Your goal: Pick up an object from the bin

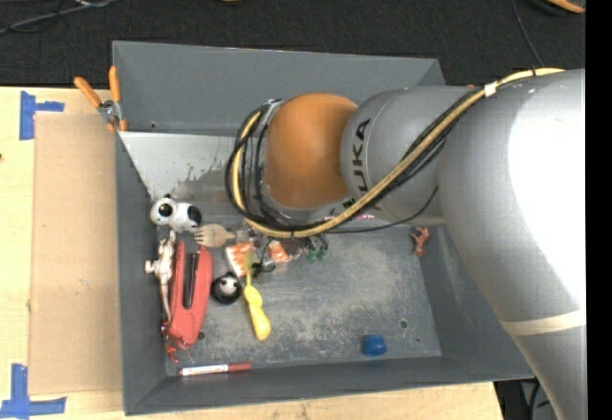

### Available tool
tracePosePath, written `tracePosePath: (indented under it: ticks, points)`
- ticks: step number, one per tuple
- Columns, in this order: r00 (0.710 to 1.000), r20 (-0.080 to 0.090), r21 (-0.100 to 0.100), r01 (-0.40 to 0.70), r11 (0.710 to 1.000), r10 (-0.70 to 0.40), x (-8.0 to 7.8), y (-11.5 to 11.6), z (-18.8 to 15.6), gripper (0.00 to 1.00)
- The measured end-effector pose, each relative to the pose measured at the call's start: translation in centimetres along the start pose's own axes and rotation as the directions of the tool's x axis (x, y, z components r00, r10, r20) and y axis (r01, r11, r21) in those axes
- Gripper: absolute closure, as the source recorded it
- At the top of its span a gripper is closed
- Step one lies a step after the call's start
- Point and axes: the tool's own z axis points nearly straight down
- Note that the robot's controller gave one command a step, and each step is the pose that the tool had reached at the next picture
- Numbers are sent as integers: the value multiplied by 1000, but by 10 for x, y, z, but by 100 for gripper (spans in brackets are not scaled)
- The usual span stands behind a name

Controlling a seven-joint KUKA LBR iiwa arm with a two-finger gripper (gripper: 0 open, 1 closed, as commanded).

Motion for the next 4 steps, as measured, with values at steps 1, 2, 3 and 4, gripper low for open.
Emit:
tracePosePath:
  ticks: [1,2,3,4]
  points:
    - [1000,0,0,0,1000,0,0,0,0,100]
    - [1000,-10,-1,0,1000,0,3,1,-37,100]
    - [1000,-7,-1,0,1000,0,2,2,-66,100]
    - [1000,-4,-1,0,1000,0,1,2,-92,100]
